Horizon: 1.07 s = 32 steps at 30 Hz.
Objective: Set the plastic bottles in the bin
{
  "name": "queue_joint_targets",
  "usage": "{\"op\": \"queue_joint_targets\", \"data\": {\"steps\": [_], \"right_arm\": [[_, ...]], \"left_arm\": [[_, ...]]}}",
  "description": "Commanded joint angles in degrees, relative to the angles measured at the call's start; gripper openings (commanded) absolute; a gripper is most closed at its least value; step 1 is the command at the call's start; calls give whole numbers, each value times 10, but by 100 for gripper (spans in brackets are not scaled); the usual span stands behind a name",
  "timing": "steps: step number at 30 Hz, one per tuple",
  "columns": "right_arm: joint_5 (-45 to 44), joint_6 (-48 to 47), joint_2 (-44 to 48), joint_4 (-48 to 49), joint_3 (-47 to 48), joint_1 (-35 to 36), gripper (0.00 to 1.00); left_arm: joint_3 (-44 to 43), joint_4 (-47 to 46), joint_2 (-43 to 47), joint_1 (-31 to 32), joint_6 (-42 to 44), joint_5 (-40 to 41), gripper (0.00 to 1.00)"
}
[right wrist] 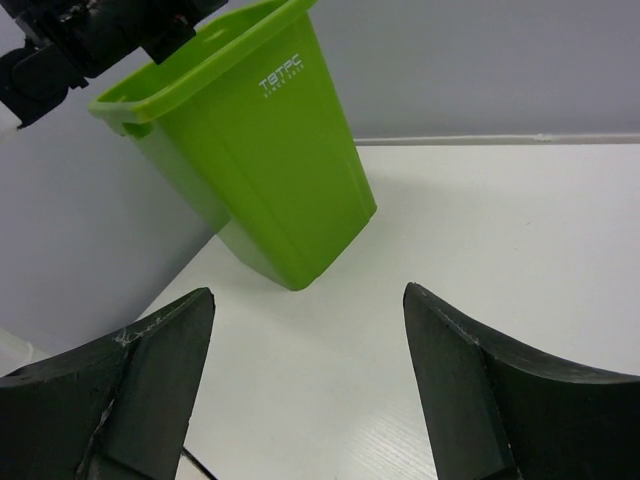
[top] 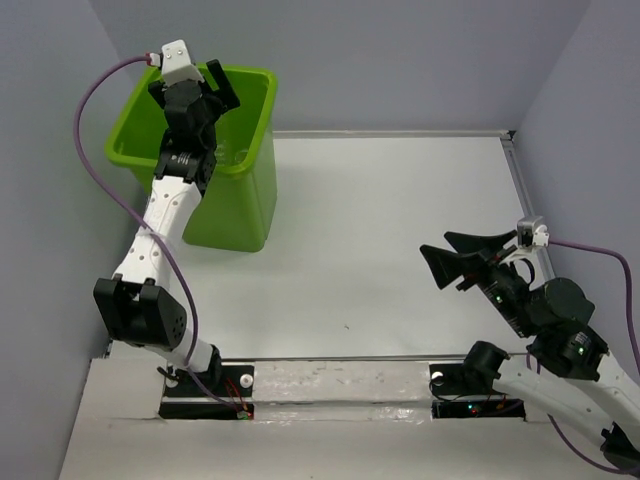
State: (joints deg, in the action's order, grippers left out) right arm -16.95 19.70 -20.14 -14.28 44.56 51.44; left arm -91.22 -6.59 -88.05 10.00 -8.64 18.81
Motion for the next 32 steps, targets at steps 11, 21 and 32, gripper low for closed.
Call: {"op": "queue_joint_targets", "data": {"steps": [11, 21, 32], "right_arm": [[-29, -27, -3, 20, 43, 2, 94], [-97, -107, 43, -23, 138, 2, 100], [-166, -90, 108, -15, 63, 2, 100]], "left_arm": [[-11, -45, 216, 9, -85, -127, 99], [230, -3, 466, 10, -199, -358, 99], [423, 162, 753, 10, -166, -292, 99]]}}
